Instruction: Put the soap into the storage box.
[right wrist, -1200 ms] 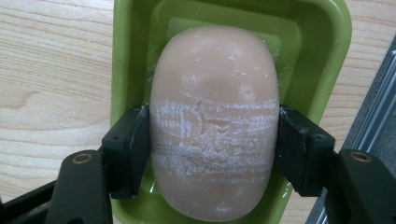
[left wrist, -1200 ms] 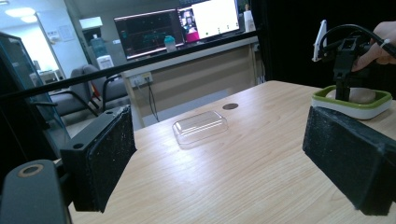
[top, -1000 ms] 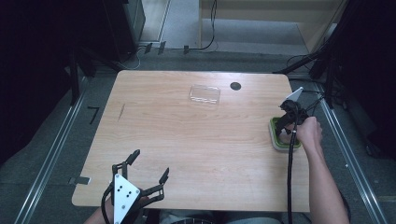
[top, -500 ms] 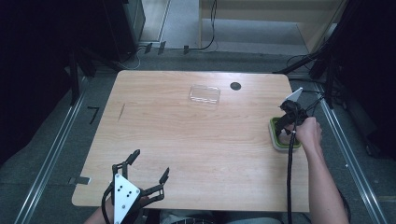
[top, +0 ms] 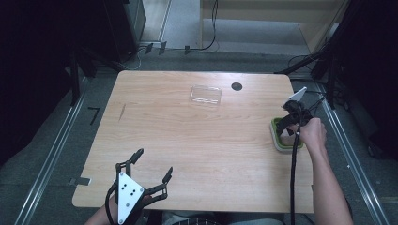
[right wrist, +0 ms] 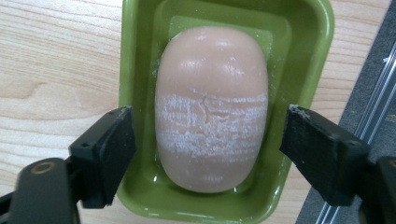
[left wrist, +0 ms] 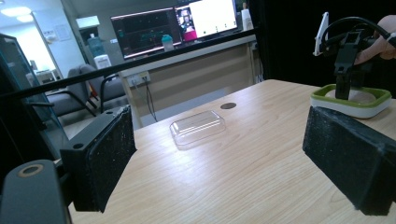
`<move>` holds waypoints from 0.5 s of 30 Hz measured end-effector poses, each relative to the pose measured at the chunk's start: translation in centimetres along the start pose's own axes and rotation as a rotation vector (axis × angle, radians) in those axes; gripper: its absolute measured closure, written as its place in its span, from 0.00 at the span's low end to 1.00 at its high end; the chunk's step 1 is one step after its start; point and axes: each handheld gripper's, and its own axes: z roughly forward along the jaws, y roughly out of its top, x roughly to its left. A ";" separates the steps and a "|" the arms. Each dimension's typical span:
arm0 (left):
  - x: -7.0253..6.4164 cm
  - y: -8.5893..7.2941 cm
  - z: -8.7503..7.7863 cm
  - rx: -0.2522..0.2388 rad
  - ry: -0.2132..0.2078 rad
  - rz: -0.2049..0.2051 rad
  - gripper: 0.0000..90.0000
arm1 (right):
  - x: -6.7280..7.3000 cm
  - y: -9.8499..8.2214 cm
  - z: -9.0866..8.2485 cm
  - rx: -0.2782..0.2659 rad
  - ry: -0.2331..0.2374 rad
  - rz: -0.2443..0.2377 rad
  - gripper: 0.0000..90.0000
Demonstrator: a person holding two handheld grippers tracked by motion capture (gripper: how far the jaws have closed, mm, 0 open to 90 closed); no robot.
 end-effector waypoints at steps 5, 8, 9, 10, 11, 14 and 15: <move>0.1 0.0 -0.1 0.000 -0.002 -0.001 0.11 | -0.1 -0.4 -0.4 -0.009 0.008 0.003 0.16; 0.1 -0.1 -0.2 -0.001 0.002 -0.003 0.11 | 0.0 -0.7 -0.8 -0.018 0.012 -0.002 0.15; 0.2 -0.1 -0.2 -0.005 0.001 -0.003 0.11 | 0.1 -0.8 -1.0 -0.021 0.013 -0.006 0.15; 0.2 -0.1 -0.3 -0.005 0.001 -0.003 0.11 | 0.2 -0.9 -1.1 -0.024 0.017 -0.009 0.14; 0.2 -0.1 -0.3 -0.004 0.001 -0.002 0.11 | 0.4 -1.0 -1.3 -0.030 0.016 -0.014 0.12; 0.2 -0.1 -0.4 -0.006 0.001 -0.004 0.11 | 0.9 -1.3 -1.7 -0.028 0.022 -0.028 0.08; 0.2 -0.1 -0.5 -0.007 0.001 -0.005 0.11 | 1.0 -1.4 -1.7 -0.031 0.022 -0.028 0.07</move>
